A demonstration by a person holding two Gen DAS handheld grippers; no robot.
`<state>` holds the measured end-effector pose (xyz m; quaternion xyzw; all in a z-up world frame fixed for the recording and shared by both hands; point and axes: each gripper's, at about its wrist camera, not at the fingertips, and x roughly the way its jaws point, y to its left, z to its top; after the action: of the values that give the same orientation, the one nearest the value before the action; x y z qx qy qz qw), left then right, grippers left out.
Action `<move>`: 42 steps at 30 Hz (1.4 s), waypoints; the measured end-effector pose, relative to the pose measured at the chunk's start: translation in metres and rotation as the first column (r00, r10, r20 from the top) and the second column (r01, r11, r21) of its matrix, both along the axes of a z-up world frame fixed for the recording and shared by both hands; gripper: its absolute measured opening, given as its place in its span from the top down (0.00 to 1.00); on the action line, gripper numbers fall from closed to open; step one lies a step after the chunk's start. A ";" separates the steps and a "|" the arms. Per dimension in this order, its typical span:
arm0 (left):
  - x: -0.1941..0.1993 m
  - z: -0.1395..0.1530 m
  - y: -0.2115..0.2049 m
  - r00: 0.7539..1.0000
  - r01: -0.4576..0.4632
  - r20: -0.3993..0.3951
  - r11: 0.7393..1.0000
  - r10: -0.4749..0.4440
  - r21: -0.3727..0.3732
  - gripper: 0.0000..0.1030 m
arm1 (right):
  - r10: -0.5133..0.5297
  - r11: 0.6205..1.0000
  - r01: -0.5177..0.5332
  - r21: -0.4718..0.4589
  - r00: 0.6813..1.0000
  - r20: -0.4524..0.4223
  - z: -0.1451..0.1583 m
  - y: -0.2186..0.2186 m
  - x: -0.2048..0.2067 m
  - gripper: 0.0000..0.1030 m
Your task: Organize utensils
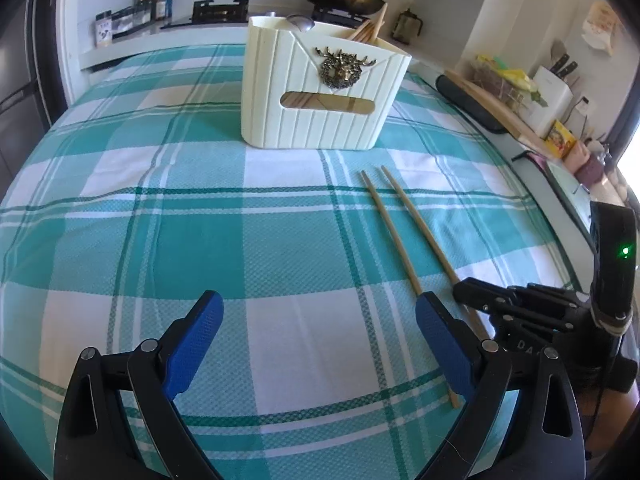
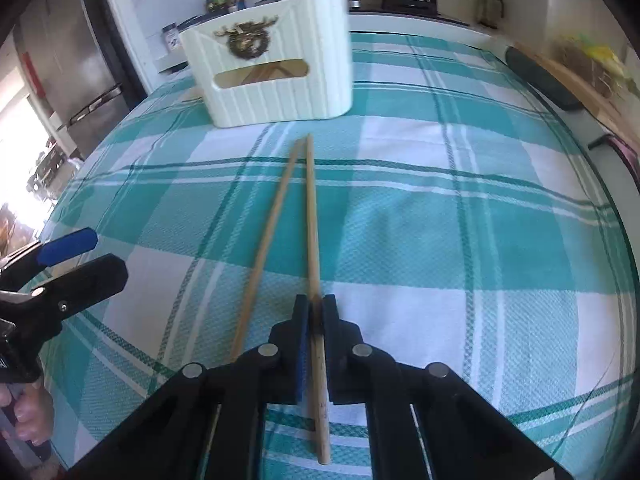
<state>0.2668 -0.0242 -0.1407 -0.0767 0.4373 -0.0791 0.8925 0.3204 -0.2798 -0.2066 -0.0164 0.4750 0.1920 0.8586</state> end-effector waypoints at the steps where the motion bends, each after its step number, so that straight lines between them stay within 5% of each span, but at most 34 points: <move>1: 0.002 0.001 -0.002 1.000 0.003 -0.002 1.000 -0.003 -0.003 0.06 | -0.016 1.000 0.016 0.005 1.000 -0.004 -0.001 -0.007 0.000 0.96; 9: 0.027 -0.009 -0.048 0.998 0.049 -0.043 0.998 -0.047 0.032 0.06 | -0.096 0.993 0.096 -0.066 0.995 0.013 0.000 -0.037 -0.012 0.96; 13: 0.035 -0.027 -0.076 0.997 0.063 -0.052 0.981 -0.055 0.181 0.06 | -0.111 0.992 0.112 -0.061 0.994 0.014 0.000 -0.047 -0.016 0.96; 16: 0.035 -0.037 -0.084 0.997 0.074 -0.043 0.968 -0.066 0.240 0.23 | -0.113 0.992 0.114 -0.052 0.994 0.009 0.000 -0.051 -0.018 0.95; 20: 0.032 -0.030 -0.081 0.995 0.097 -0.029 0.966 -0.092 0.241 0.91 | -0.107 0.993 0.107 -0.048 0.994 0.003 0.000 -0.054 -0.020 0.95; 21: 0.031 -0.029 -0.079 0.995 0.097 -0.033 0.966 -0.092 0.239 0.95 | -0.105 0.993 0.105 -0.045 0.994 0.000 0.000 -0.055 -0.019 0.95; 31: 0.015 -0.026 0.005 0.995 0.010 -0.098 0.983 0.008 0.181 0.93 | -0.083 0.995 0.080 -0.061 0.995 -0.053 0.001 -0.073 -0.013 0.95; 34: 0.021 -0.024 0.028 0.989 0.020 -0.145 0.994 -0.005 0.104 0.68 | -0.060 0.993 0.052 -0.102 0.995 -0.075 0.002 -0.076 -0.010 0.90; 36: 0.025 -0.020 0.035 0.989 0.020 -0.149 0.996 -0.007 0.086 0.34 | -0.042 0.993 0.031 -0.112 0.995 -0.094 0.004 -0.077 -0.007 0.69; 38: 0.030 -0.019 0.033 0.988 0.047 -0.153 0.993 -0.030 0.113 0.31 | -0.033 0.995 0.023 -0.097 0.993 -0.110 0.007 -0.078 -0.003 0.53; 42: 0.042 -0.025 0.019 0.981 0.112 -0.178 0.977 -0.080 0.180 0.31 | -0.005 0.992 -0.010 -0.122 0.992 -0.122 0.010 -0.072 0.005 0.54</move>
<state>0.3085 -0.0051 -0.1655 0.0233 0.5205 -0.0737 0.8504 0.3258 -0.3519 -0.1966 -0.0578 0.5376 0.1641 0.8251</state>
